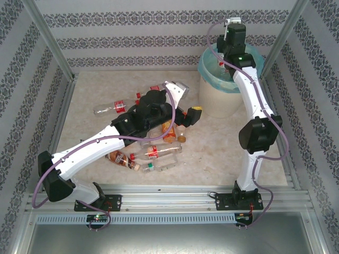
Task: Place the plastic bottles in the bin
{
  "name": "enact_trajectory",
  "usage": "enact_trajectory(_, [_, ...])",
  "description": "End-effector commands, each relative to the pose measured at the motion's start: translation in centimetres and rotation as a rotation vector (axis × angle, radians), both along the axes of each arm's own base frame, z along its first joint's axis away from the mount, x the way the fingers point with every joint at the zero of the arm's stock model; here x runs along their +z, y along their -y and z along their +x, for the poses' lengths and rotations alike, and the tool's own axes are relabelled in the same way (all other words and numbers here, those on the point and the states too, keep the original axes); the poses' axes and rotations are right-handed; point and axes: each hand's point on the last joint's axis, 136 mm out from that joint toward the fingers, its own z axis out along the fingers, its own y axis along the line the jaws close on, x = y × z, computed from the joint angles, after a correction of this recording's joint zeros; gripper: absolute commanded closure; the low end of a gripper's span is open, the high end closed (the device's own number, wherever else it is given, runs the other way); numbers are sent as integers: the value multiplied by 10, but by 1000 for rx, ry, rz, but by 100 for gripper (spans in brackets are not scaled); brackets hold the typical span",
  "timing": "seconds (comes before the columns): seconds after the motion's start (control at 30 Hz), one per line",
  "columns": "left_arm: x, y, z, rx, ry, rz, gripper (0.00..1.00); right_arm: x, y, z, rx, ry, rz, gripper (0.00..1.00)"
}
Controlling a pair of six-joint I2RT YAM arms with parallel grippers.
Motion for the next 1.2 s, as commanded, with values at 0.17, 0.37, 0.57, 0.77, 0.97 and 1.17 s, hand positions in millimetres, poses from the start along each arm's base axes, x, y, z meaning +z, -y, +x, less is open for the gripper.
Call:
enact_trajectory(0.17, [-19, -5, 13, 25, -56, 5, 0, -60, 26, 14, -50, -102, 58, 81])
enact_trajectory(0.37, [-26, -7, 18, 31, -80, 2, 0, -75, 24, 17, -29, -138, 88, 55])
enact_trajectory(0.57, [-28, -9, 22, 36, -90, 2, 0, -58, 18, 16, -8, -115, 123, 37])
enact_trajectory(0.77, [-33, -16, 27, 54, -105, 4, 0, -35, 8, 13, 35, -90, 159, 42])
enact_trajectory(0.97, [-33, -31, 35, 97, -140, 15, 1, -10, -5, 3, 76, -66, 182, 42])
enact_trajectory(1.17, [-33, -82, 55, 227, -232, 62, 3, 37, -34, -30, 142, -22, 211, 42])
